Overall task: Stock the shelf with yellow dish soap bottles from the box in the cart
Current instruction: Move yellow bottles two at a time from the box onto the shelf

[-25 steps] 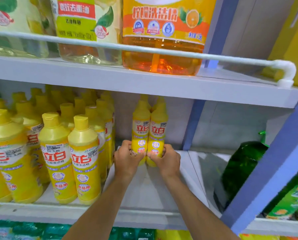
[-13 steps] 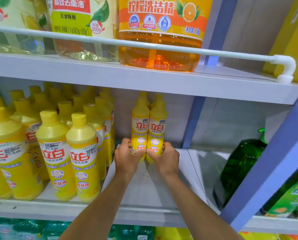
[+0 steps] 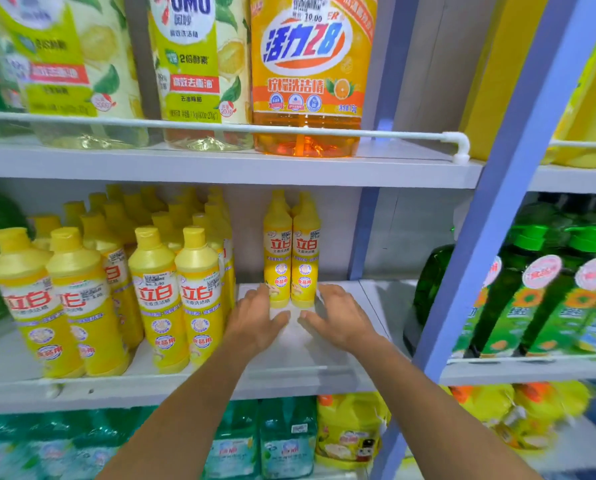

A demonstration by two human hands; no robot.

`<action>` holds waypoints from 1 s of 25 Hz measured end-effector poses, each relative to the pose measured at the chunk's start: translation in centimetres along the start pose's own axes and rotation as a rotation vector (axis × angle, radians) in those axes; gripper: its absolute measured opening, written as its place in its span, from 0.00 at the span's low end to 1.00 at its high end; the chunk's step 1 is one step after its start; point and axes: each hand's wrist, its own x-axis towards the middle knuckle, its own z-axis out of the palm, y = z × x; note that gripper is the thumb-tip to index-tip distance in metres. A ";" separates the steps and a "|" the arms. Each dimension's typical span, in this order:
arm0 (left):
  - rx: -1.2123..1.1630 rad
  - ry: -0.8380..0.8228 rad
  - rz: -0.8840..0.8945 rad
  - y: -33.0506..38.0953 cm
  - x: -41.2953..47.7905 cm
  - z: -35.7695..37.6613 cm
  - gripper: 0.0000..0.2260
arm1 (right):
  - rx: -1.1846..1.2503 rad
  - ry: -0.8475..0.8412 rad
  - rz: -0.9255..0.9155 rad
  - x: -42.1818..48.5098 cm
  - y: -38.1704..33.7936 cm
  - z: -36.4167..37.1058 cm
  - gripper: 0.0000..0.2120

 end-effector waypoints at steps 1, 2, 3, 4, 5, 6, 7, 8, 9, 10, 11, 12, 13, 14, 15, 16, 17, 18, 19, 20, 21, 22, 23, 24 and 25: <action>0.111 -0.058 0.068 0.2 -1.6 -0.8 0.27 | -0.079 -0.030 -0.016 -1.5 -0.6 -0.7 0.28; 0.224 -0.103 0.143 0.4 -3.3 -1.6 0.30 | -0.148 -0.054 -0.018 -3.2 -1.4 -1.4 0.30; 0.322 -0.134 0.215 0.5 -5.2 -2.6 0.32 | -0.206 -0.069 -0.011 -5.2 -2.4 -1.9 0.32; 0.396 -0.140 0.285 0.6 -7.1 -3.6 0.33 | -0.254 -0.075 -0.004 -7.1 -3.3 -2.5 0.33; 0.439 -0.139 0.336 0.6 -9.4 -4.7 0.33 | -0.284 -0.075 0.001 -9.4 -4.3 -2.9 0.33; 0.466 -0.133 0.382 0.4 -11.5 -5.7 0.31 | -0.304 -0.070 0.005 -11.9 -5.5 -3.2 0.34; 0.489 -0.122 0.416 -0.1 -13.6 -6.8 0.30 | -0.321 -0.063 0.002 -14.2 -6.7 -3.3 0.34; 0.514 -0.112 0.444 -0.9 -16.0 -7.9 0.30 | -0.337 -0.060 0.003 -16.8 -8.2 -3.2 0.34; 0.540 -0.101 0.456 -1.7 -18.3 -9.0 0.30 | -0.350 -0.054 -0.009 -19.0 -9.6 -2.9 0.33; 0.560 -0.096 0.466 -2.8 -20.1 -10.0 0.30 | -0.358 -0.046 -0.020 -20.8 -11.1 -2.4 0.34; 0.571 -0.096 0.458 -4.1 -21.9 -11.2 0.31 | -0.360 -0.040 -0.033 -22.3 -12.7 -1.8 0.34; 0.573 -0.099 0.443 -5.5 -23.4 -12.2 0.31 | -0.362 -0.042 -0.050 -23.3 -14.2 -1.2 0.34; 0.582 -0.107 0.413 -7.2 -24.9 -13.3 0.32 | -0.362 -0.049 -0.071 -24.1 -16.0 -0.2 0.34; 0.593 -0.110 0.382 -8.9 -26.1 -14.4 0.32 | -0.359 -0.054 -0.093 -24.6 -17.7 0.8 0.35; 0.600 -0.114 0.337 -10.7 -27.0 -15.3 0.31 | -0.353 -0.061 -0.120 -24.9 -19.4 2.0 0.35; 0.595 -0.116 0.289 -12.5 -28.0 -16.1 0.31 | -0.344 -0.068 -0.149 -25.1 -21.2 3.2 0.35; 0.590 -0.121 0.235 -14.0 -28.8 -16.8 0.31 | -0.335 -0.077 -0.180 -25.2 -22.7 4.6 0.35; 0.587 -0.127 0.185 -15.8 -29.7 -17.2 0.31 | -0.331 -0.093 -0.206 -25.2 -24.2 6.2 0.34; 0.583 -0.129 0.148 -17.4 -30.5 -17.3 0.30 | -0.330 -0.108 -0.228 -25.3 -25.2 7.9 0.34; 0.579 -0.133 0.120 -19.1 -31.2 -17.2 0.29 | -0.329 -0.127 -0.244 -25.4 -26.0 9.6 0.34; 0.579 -0.150 0.093 -20.8 -32.0 -16.7 0.29 | -0.324 -0.149 -0.253 -25.6 -26.4 11.6 0.34; 0.579 -0.175 0.069 -22.4 -32.6 -16.0 0.29 | -0.318 -0.173 -0.256 -25.7 -26.6 13.5 0.34; 0.572 -0.217 0.033 -24.2 -33.3 -14.9 0.31 | -0.313 -0.205 -0.255 -25.9 -26.5 15.6 0.33; 0.559 -0.258 -0.006 -25.7 -33.9 -13.8 0.32 | -0.309 -0.237 -0.249 -26.2 -26.2 17.6 0.32; 0.542 -0.296 -0.047 -27.2 -34.5 -12.5 0.33 | -0.307 -0.270 -0.242 -26.4 -25.9 19.4 0.32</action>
